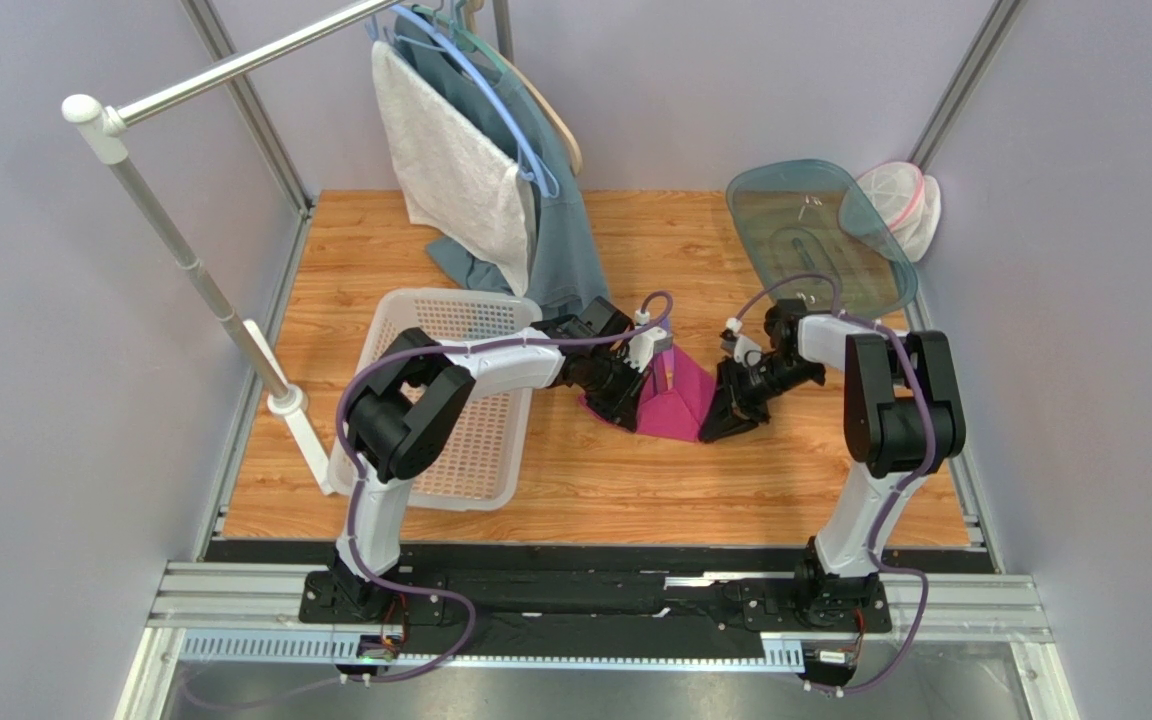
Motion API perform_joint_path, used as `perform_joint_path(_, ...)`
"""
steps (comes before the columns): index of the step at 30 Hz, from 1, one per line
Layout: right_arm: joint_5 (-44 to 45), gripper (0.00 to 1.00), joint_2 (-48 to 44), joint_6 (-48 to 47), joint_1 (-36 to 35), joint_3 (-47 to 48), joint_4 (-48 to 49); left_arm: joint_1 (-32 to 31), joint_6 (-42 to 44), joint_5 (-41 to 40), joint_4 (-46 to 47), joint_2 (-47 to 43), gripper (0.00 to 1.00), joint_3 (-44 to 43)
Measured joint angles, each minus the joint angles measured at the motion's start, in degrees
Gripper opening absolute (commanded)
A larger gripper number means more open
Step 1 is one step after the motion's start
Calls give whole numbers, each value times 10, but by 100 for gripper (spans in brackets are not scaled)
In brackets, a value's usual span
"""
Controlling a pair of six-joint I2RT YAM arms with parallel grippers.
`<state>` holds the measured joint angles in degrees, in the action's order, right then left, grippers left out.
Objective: Place the utensils on the paper napkin and roll it up
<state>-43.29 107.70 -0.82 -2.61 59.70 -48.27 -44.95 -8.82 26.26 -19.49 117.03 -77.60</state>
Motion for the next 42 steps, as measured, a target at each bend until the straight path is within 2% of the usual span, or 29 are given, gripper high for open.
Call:
perform_joint_path(5,-12,15,-25,9,-31,17,10,0,0,1,0,0,2,0)
perform_joint_path(12,-6,15,-11,27,-70,31,41,0,0,2,0,0,2,0)
perform_joint_path(18,26,14,23,36,-71,33,51,0,0,4,0,0,5,1)
perform_joint_path(35,34,14,24,40,-71,36,49,0,-2,6,-10,-19,8,17)
perform_joint_path(42,36,14,24,40,-71,37,47,0,-5,7,-13,-20,17,7)
